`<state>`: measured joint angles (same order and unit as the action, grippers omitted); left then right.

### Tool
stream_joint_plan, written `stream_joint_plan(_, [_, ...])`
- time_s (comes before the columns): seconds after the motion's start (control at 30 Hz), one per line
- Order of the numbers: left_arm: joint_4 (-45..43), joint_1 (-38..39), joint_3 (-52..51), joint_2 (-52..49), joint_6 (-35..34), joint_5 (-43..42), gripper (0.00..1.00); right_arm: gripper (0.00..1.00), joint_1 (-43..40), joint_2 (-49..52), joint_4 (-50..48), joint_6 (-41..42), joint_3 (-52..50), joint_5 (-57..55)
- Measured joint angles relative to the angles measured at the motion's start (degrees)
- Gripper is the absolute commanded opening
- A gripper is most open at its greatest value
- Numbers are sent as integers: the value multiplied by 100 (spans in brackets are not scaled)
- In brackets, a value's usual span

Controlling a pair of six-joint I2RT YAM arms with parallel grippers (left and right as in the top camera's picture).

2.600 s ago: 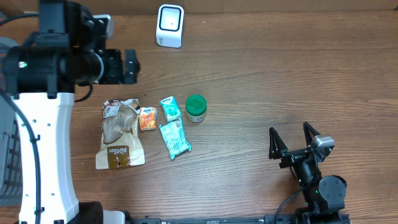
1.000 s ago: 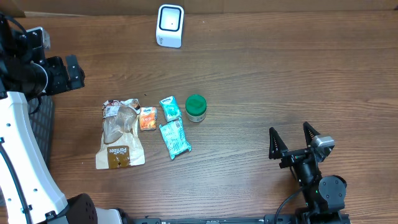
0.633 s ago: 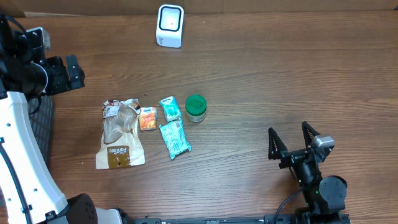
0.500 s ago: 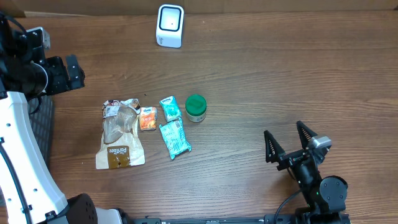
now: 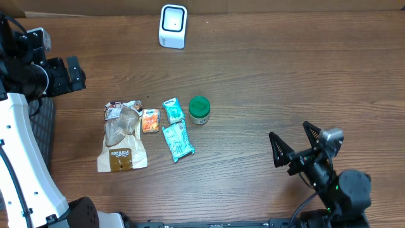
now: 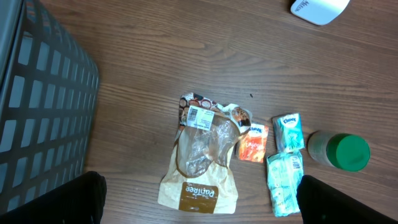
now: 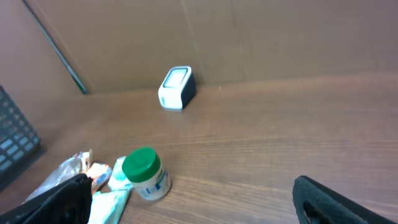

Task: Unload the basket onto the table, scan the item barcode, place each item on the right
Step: 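Move the right gripper over the green-capped jar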

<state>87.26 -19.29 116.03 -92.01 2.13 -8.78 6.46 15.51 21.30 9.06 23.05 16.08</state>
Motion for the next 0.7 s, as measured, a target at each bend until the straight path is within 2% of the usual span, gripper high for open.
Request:
stream_joint_plan(0.2, [-2,0,0,0,0,2,100,100,2,1272,951,-120,1272,66])
stream_joint_plan(0.5, [2,0,0,-2,0,4,100,100,2,3528,3010,-417,3880,229])
stream_joint_plan(0.7, [0,0,0,-4,0,24,100,100,2,5702,5182,-461,6151,354])
